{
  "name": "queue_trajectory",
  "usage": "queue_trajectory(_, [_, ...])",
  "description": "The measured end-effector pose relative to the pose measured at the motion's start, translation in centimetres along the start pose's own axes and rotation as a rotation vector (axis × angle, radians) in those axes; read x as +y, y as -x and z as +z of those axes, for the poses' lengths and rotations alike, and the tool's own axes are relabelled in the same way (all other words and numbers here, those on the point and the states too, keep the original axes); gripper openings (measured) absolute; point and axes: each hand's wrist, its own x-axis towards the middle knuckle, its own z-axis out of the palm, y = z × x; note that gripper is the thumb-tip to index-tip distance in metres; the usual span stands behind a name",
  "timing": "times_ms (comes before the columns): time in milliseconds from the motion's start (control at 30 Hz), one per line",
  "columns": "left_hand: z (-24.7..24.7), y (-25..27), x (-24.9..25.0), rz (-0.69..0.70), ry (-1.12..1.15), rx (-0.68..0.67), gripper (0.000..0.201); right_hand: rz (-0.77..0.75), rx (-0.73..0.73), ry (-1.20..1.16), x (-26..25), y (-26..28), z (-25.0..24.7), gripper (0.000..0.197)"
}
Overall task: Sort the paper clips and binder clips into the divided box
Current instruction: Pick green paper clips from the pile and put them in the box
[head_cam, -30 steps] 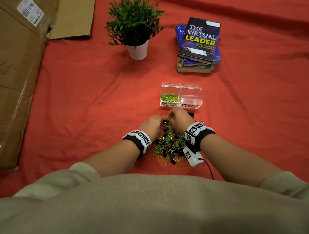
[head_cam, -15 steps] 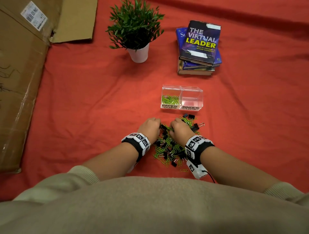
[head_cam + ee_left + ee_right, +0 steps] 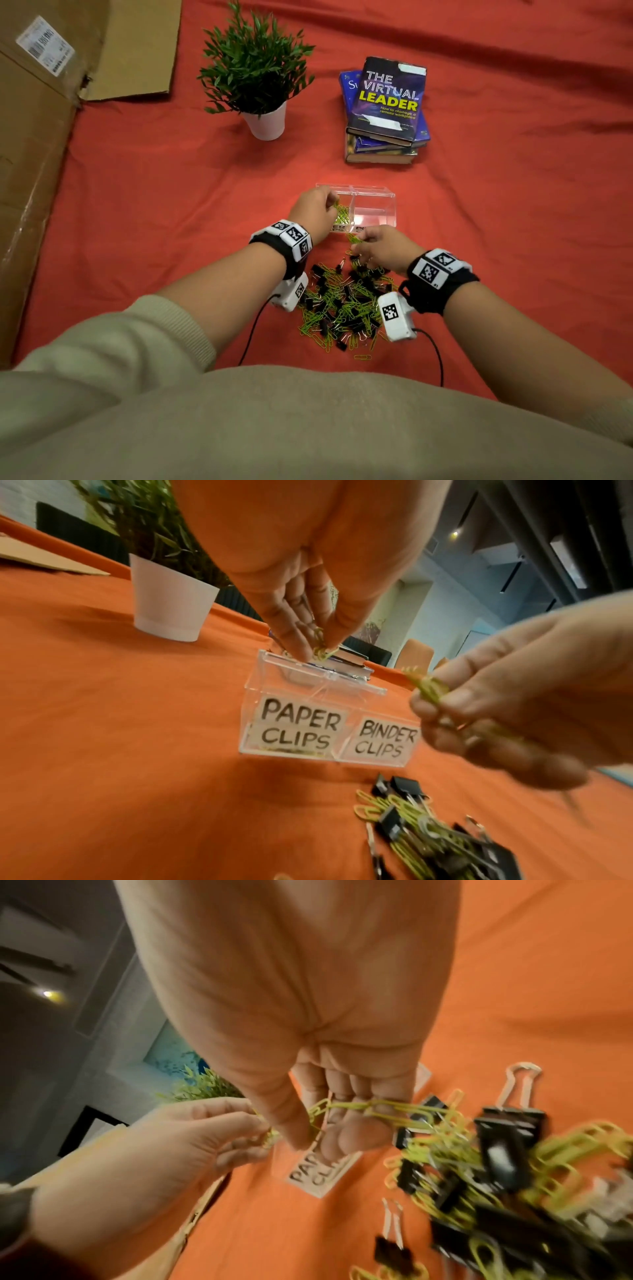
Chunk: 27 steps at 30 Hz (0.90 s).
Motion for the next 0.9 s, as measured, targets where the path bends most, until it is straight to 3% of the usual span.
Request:
queue_trajectory(167, [0.6,-1.2,0.0,-0.012,-0.102,-0.087,0.023,-0.026,0.084,0.160,-3.2,-1.4,-1.5,0.009])
queue_trajectory(267, [0.0,0.3,-0.7,-0.009,-0.109,-0.022,0.028,-0.104,0.192,0.410,-5.4,-2.9,-1.2,0.014])
queue_trajectory(367, [-0.2,3.2,-1.8,-0.049,-0.054,0.054,0.022,-0.120,0.213,0.634,-7.4,-4.5,0.3,0.016])
queue_trajectory(567, [2.1,8.8,-5.3,-0.085,-0.217,-0.219,0.018,-0.134,0.127,0.853,-9.5,-6.2,2.8,0.021])
queue_trajectory(667, [2.8,9.9,-6.4,-0.049,-0.271,-0.260,0.030,-0.163,0.130,0.857,-8.9,-6.4,3.2,0.024])
queue_trajectory(800, [2.9,9.7,-6.7,-0.021,-0.312,-0.240,0.034,-0.210,0.179,0.630,-7.6,-5.7,2.4,0.037])
queue_trajectory(900, [2.3,9.1,-6.9,-0.057,-0.328,-0.237,0.036,-0.282,0.214,0.500,-5.1,-4.0,2.5,0.030])
